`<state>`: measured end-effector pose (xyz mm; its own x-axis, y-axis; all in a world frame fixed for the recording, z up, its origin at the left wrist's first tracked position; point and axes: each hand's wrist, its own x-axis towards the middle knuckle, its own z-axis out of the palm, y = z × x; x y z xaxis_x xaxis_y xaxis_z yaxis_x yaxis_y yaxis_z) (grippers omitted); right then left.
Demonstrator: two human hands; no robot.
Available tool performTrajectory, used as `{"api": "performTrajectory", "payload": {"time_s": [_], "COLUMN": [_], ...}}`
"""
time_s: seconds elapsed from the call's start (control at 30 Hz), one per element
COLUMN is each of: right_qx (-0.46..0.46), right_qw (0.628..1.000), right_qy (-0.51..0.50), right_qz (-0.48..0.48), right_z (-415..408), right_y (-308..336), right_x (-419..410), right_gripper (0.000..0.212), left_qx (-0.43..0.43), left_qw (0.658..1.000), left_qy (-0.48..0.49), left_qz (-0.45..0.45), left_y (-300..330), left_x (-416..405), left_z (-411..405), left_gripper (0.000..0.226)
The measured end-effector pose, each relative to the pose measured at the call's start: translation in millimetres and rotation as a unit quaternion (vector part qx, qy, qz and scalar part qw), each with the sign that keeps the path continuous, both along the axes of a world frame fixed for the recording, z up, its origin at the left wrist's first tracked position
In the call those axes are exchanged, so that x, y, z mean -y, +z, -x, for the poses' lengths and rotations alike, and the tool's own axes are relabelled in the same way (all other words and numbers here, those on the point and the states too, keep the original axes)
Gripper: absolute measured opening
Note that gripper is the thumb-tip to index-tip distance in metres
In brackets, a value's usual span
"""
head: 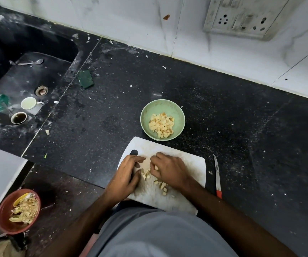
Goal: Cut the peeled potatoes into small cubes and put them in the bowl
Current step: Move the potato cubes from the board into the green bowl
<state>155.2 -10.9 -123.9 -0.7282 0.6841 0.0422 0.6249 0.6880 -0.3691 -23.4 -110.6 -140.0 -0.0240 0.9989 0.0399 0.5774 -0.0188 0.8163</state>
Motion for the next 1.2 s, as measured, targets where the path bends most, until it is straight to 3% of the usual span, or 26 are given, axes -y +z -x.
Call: {"api": "performTrajectory", "payload": {"time_s": [0.07, 0.13, 0.2, 0.27, 0.33, 0.43, 0.53, 0.6, 0.7, 0.77, 0.8, 0.87, 0.93, 1.03, 1.2], "right_qx": [-0.008, -0.041, -0.105, -0.159, -0.165, -0.137, -0.172, -0.208, -0.249, -0.262, -0.242, -0.137, 0.001, 0.069, 0.024], "right_qw": [0.994, 0.965, 0.905, 0.823, 0.751, 0.663, 0.571, 0.551, 0.609, 0.687, 0.744, 0.855, 0.915, 0.944, 0.957], "right_qy": [-0.06, -0.116, -0.171, -0.221, -0.257, -0.278, -0.257, -0.238, -0.259, -0.284, -0.288, -0.26, -0.182, -0.113, -0.101], "right_qz": [0.095, 0.233, 0.375, 0.498, 0.586, 0.681, 0.76, 0.772, 0.708, 0.615, 0.552, 0.427, 0.359, 0.301, 0.271], "right_z": [-0.2, -1.0, -0.4, 0.9, 1.4, 0.8, 2.6, 7.6, 28.1, 46.1, 54.0, 64.1, 67.4, 63.8, 43.8], "right_y": [7.3, 16.4, 29.4, 39.7, 47.2, 55.4, 74.8, 94.3, 114.4, 113.3, 107.2, 90.6, 75.9, 75.7, 95.8], "right_x": [-7.9, -15.9, -22.8, -27.8, -31.8, -38.4, -49.7, -65.1, -98.2, -119.5, -128.1, -141.2, -149.1, -159.8, -168.4], "right_gripper": [0.014, 0.018, 0.023, 0.027, 0.024, 0.022, 0.024, 0.024, 0.025, 0.022, 0.021, 0.018, 0.016, 0.016, 0.019], "left_qx": [0.021, 0.044, 0.058, 0.067, 0.074, 0.103, 0.151, 0.205, 0.271, 0.265, 0.263, 0.265, 0.277, 0.293, 0.309], "left_qw": [1.0, 0.999, 0.998, 0.997, 0.996, 0.991, 0.98, 0.967, 0.947, 0.947, 0.948, 0.947, 0.945, 0.94, 0.935], "left_qy": [0.014, 0.028, 0.034, 0.041, 0.05, 0.081, 0.13, 0.15, 0.157, 0.153, 0.152, 0.147, 0.142, 0.141, 0.146], "left_qz": [0.001, 0.0, -0.004, -0.002, -0.006, -0.012, -0.003, 0.027, 0.077, 0.094, 0.097, 0.103, 0.106, 0.105, 0.097], "left_y": [3.3, 6.0, 7.4, 7.5, 9.5, 14.7, 22.5, 28.3, 32.9, 28.7, 27.1, 26.5, 28.7, 29.8, 24.3], "left_x": [-1.9, -5.0, -9.9, -16.3, -23.7, -40.7, -64.3, -82.2, -105.6, -115.3, -117.3, -118.7, -118.1, -117.9, -117.1], "left_z": [-0.6, -1.1, -1.1, 0.3, -0.3, -3.1, -5.6, -7.2, -8.2, -6.8, -6.2, -5.4, -6.0, -5.4, -5.4], "left_gripper": [0.043, 0.047, 0.049, 0.052, 0.053, 0.045, 0.044, 0.052, 0.057, 0.057, 0.057, 0.057, 0.056, 0.056, 0.056]}}
